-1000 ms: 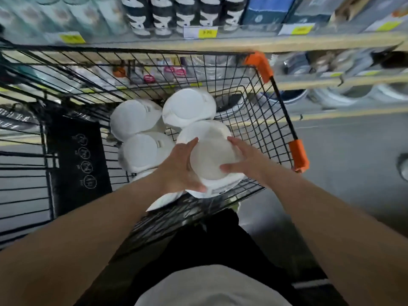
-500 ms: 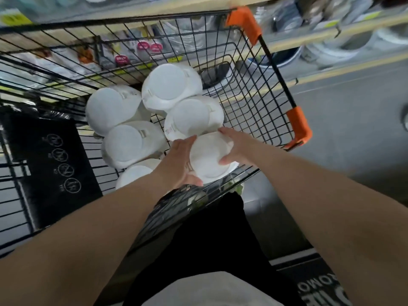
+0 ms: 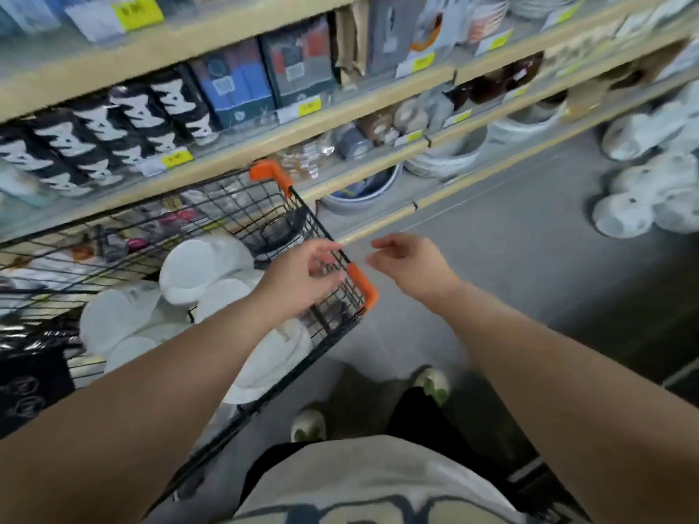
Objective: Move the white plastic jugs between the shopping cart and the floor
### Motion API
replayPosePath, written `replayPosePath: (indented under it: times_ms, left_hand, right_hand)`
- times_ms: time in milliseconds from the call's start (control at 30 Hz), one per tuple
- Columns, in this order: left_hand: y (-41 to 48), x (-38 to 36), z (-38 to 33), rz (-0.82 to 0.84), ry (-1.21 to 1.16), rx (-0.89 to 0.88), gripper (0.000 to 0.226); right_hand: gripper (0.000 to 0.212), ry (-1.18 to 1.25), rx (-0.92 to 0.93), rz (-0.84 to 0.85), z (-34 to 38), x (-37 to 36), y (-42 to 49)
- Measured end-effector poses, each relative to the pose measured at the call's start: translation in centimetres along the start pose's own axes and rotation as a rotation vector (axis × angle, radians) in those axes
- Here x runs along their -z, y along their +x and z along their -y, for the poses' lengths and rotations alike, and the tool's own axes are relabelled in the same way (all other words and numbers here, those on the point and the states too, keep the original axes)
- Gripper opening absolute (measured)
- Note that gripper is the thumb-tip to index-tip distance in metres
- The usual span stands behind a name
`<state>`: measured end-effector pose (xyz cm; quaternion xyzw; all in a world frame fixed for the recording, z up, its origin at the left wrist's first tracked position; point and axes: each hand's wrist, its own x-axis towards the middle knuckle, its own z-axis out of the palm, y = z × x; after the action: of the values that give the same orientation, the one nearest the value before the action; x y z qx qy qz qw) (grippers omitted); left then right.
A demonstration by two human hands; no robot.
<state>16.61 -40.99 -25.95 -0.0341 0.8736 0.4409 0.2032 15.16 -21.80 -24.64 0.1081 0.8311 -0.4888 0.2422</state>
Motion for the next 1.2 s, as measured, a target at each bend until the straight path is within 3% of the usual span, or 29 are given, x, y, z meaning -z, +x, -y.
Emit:
replayPosePath:
  times_ms: [233, 400, 900, 1200]
  left_hand:
    - [8.6, -7.9, -16.0, 0.008, -0.009, -0.206, 0.033]
    - [14.4, -13.8, -25.8, 0.115, 0.012, -0.321, 0.032]
    - [39.0, -29.7, -49.3, 0.532, 0.197, -0.561, 0.030]
    - [46.9, -41.1, -58.8, 0.644, 0.251, -0.560, 0.027]
  right_hand:
    - [0.029, 0.125, 0.041, -0.231, -3.0, 18.7, 1.3]
    - [0.028, 0.181, 0.029, -0.375, -5.8, 29.9, 1.7]
    - [0.028, 0.398, -0.279, -0.852, -14.8, 55.2, 12.5]
    - [0.032, 0.459, -0.369, -0.911, -23.0, 67.4, 16.0]
